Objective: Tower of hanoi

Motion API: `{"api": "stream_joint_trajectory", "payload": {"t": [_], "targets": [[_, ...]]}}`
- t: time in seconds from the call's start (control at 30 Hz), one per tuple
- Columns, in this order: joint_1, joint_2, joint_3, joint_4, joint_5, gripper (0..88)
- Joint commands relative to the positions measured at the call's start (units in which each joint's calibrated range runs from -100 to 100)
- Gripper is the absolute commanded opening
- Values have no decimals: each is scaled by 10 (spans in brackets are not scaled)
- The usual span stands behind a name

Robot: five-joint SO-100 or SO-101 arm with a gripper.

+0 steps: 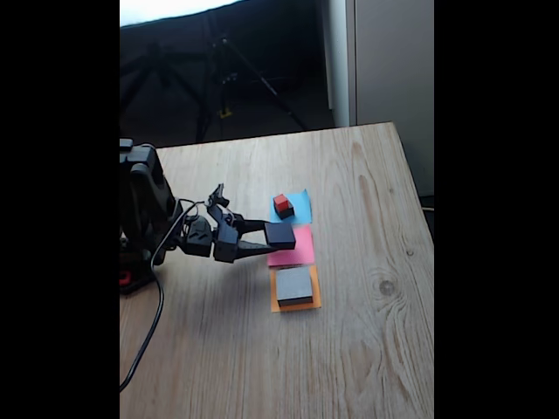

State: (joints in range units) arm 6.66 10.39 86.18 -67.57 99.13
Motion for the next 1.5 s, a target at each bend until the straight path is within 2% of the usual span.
{"api": "stream_joint_trajectory", "payload": {"t": [0.0, 0.17, 0.47, 1.47], "targets": [[7, 56, -45, -59, 9, 2], [7, 119, -56, -128, 9, 2], [18, 213, -96, -190, 9, 2], [2, 266, -122, -198, 9, 31]]}}
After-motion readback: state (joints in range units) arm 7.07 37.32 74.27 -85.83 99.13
